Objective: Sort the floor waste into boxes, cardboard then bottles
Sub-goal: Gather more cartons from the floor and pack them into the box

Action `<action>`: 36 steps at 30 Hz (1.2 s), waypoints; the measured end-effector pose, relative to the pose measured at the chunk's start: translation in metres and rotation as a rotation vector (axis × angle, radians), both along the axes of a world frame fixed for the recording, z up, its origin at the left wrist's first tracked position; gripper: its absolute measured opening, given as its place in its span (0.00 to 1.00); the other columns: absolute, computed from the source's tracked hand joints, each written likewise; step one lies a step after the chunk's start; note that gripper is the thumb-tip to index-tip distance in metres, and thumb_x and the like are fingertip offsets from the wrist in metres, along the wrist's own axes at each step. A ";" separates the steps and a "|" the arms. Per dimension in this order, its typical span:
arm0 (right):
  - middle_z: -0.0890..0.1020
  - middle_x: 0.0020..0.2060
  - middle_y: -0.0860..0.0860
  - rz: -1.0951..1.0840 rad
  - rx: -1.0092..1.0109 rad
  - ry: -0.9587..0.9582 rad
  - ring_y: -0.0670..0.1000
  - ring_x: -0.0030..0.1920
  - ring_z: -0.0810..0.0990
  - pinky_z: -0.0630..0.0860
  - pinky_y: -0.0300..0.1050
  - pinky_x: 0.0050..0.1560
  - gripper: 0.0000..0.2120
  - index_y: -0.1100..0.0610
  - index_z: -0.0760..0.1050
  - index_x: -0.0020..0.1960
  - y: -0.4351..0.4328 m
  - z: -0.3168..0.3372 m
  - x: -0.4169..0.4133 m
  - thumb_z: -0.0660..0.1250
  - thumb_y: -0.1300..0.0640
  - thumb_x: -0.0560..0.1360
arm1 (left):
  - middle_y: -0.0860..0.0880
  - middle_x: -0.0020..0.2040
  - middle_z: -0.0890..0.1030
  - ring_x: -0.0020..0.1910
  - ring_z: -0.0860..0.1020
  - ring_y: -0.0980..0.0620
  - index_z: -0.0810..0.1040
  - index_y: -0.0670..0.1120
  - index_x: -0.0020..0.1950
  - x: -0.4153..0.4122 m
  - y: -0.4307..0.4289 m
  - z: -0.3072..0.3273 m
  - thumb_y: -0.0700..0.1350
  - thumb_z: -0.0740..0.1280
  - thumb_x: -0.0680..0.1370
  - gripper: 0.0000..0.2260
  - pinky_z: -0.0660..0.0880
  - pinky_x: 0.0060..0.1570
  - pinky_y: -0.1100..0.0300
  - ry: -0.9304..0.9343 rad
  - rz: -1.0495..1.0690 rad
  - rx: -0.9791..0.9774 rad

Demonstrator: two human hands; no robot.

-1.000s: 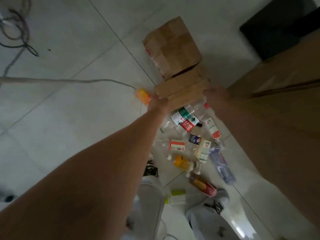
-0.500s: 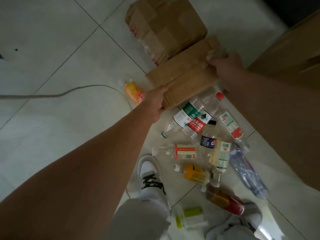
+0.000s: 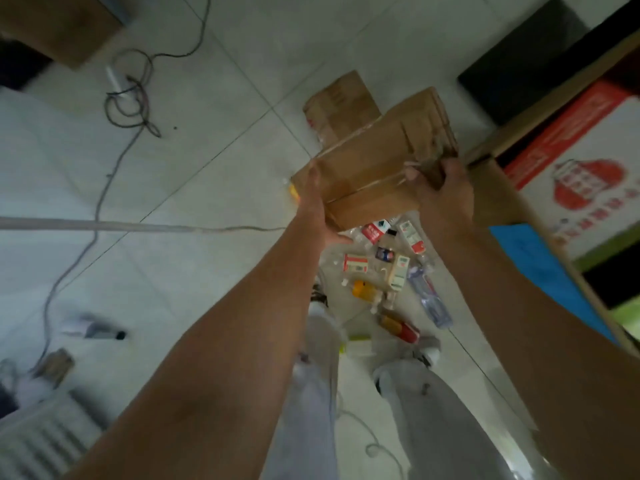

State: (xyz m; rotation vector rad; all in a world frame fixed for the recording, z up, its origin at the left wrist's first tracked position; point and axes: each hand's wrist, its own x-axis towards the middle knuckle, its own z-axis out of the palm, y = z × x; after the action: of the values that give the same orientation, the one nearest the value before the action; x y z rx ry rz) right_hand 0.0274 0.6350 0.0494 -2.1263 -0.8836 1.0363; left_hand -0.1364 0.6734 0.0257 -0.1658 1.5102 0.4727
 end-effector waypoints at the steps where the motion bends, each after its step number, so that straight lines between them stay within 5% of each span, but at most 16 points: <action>1: 0.79 0.44 0.46 0.006 -0.001 0.008 0.47 0.44 0.79 0.80 0.48 0.47 0.12 0.51 0.72 0.53 -0.012 0.033 0.001 0.68 0.45 0.76 | 0.41 0.70 0.68 0.68 0.68 0.35 0.59 0.52 0.74 0.004 -0.006 0.041 0.73 0.69 0.63 0.47 0.61 0.64 0.27 0.000 0.041 -0.014; 6: 0.76 0.41 0.47 0.070 0.076 0.004 0.47 0.41 0.76 0.71 0.39 0.37 0.07 0.52 0.70 0.51 -0.069 0.185 0.019 0.65 0.49 0.79 | 0.42 0.67 0.69 0.68 0.68 0.32 0.63 0.50 0.72 0.024 -0.036 0.188 0.74 0.70 0.59 0.49 0.62 0.60 0.25 -0.068 0.110 -0.001; 9: 0.77 0.43 0.49 0.123 0.096 0.016 0.45 0.41 0.77 0.71 0.31 0.34 0.06 0.53 0.71 0.53 -0.100 0.253 0.034 0.64 0.51 0.80 | 0.42 0.62 0.75 0.59 0.74 0.35 0.68 0.50 0.69 0.038 -0.052 0.245 0.73 0.67 0.61 0.43 0.70 0.56 0.31 -0.141 0.110 0.119; 15: 0.79 0.45 0.50 0.192 0.047 0.059 0.45 0.44 0.78 0.77 0.42 0.44 0.06 0.48 0.73 0.50 -0.162 0.328 0.066 0.66 0.47 0.78 | 0.45 0.65 0.73 0.58 0.76 0.38 0.65 0.55 0.70 0.058 -0.084 0.318 0.70 0.72 0.55 0.47 0.78 0.39 0.41 -0.027 0.096 0.400; 18: 0.82 0.49 0.48 0.168 0.087 0.166 0.46 0.49 0.81 0.80 0.48 0.53 0.22 0.50 0.77 0.54 -0.192 0.348 0.079 0.66 0.34 0.71 | 0.45 0.63 0.70 0.59 0.73 0.39 0.61 0.55 0.70 0.066 -0.101 0.343 0.65 0.73 0.64 0.40 0.76 0.47 0.40 0.079 0.005 0.512; 20: 0.83 0.46 0.47 0.058 0.147 0.306 0.41 0.45 0.81 0.79 0.37 0.45 0.17 0.53 0.79 0.51 -0.209 0.362 0.089 0.65 0.39 0.75 | 0.44 0.65 0.70 0.59 0.72 0.40 0.61 0.55 0.70 0.074 -0.109 0.348 0.63 0.72 0.67 0.37 0.75 0.52 0.39 0.151 -0.083 0.567; 24: 0.85 0.45 0.49 -0.210 0.154 0.450 0.48 0.47 0.83 0.79 0.45 0.51 0.12 0.53 0.81 0.47 -0.237 0.347 0.119 0.63 0.48 0.80 | 0.46 0.65 0.71 0.58 0.72 0.41 0.62 0.55 0.70 0.105 -0.128 0.345 0.63 0.73 0.65 0.38 0.75 0.54 0.37 0.215 -0.211 0.615; 30: 0.84 0.50 0.55 -0.575 0.111 0.684 0.55 0.49 0.82 0.80 0.51 0.51 0.10 0.59 0.77 0.59 -0.288 0.289 0.159 0.65 0.57 0.80 | 0.48 0.65 0.73 0.59 0.73 0.44 0.62 0.54 0.71 0.169 -0.180 0.318 0.55 0.74 0.70 0.34 0.74 0.61 0.39 0.239 -0.378 0.676; 34: 0.83 0.52 0.57 -0.748 0.146 0.752 0.57 0.53 0.82 0.81 0.51 0.46 0.11 0.62 0.76 0.60 -0.333 0.266 0.192 0.66 0.60 0.79 | 0.50 0.66 0.75 0.63 0.75 0.44 0.65 0.56 0.69 0.203 -0.209 0.282 0.66 0.75 0.57 0.44 0.72 0.62 0.39 0.253 -0.597 0.538; 36: 0.83 0.52 0.55 -0.793 0.147 0.705 0.56 0.53 0.82 0.80 0.51 0.50 0.11 0.60 0.76 0.60 -0.349 0.263 0.208 0.66 0.60 0.78 | 0.50 0.64 0.77 0.61 0.76 0.45 0.67 0.55 0.68 0.225 -0.223 0.278 0.66 0.73 0.62 0.38 0.72 0.62 0.43 0.251 -0.762 0.500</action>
State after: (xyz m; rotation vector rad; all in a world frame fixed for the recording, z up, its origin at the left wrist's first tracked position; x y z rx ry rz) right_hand 0.2355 0.2856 0.3120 -1.5525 0.2122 1.0950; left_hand 0.0891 0.4506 0.3034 0.8604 1.5175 0.2387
